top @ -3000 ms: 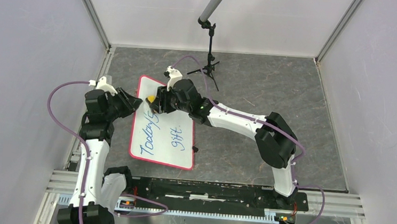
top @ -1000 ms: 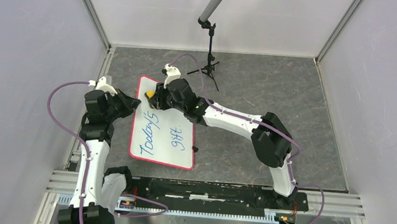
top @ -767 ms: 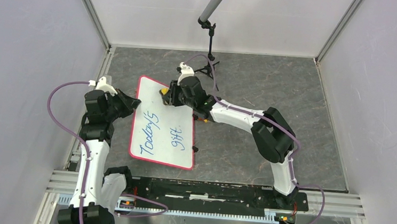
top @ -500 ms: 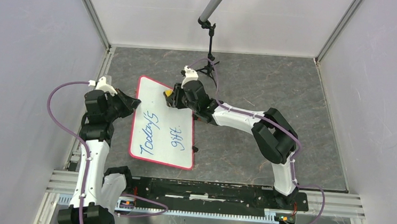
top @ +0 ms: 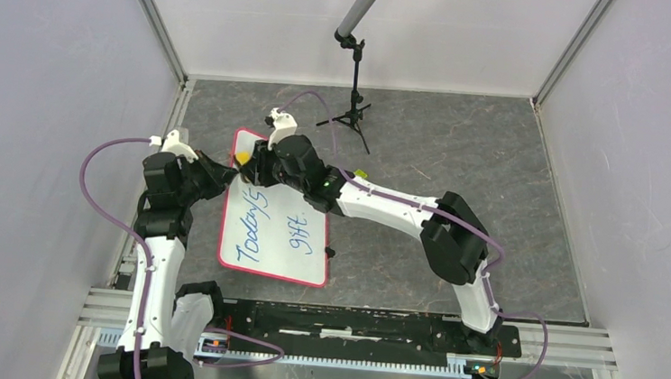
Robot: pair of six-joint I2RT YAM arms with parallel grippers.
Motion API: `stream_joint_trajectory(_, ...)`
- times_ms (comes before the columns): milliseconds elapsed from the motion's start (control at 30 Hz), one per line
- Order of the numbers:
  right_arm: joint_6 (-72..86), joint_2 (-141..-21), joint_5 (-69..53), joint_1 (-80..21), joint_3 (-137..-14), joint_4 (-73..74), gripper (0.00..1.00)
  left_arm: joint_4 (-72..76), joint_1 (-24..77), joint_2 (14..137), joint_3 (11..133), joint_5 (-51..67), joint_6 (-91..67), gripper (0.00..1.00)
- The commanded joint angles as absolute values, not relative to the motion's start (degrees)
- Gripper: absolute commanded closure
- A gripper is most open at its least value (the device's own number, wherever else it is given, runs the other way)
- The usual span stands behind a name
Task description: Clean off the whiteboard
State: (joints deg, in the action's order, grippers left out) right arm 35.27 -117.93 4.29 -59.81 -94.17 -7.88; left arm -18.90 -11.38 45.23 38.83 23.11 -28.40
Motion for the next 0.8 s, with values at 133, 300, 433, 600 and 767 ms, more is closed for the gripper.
stream_joint_trajectory(133, 35.71, -121.16, 2.72, -58.56, -97.00, -6.05, 0.73, -16.96, -10.63, 44.59, 38.52, 25.40, -29.17, 0.98)
stream_joint_trajectory(300, 36.86, -121.89, 2.46, -55.24, -92.95, -6.05, 0.73, -16.96, -10.50, 44.69, 38.61, 25.40, -29.24, 0.98)
stream_joint_trajectory(433, 37.17, -122.21, 1.84, -53.51, -89.65, -6.14, 0.73, -16.70, -10.54, 44.78, 38.59, 25.58, -29.43, 0.98)
stream_joint_trajectory(600, 36.91, -120.77, 1.98, -53.39, -84.50, -7.07, 0.73, -16.69, -10.50, 44.91, 38.66, 25.49, -29.38, 0.98)
stream_joint_trajectory(767, 36.17, -118.52, 1.30, -55.13, -82.03, -7.16, 0.73, -16.70, -10.55, 45.17, 38.69, 25.49, -29.48, 0.98)
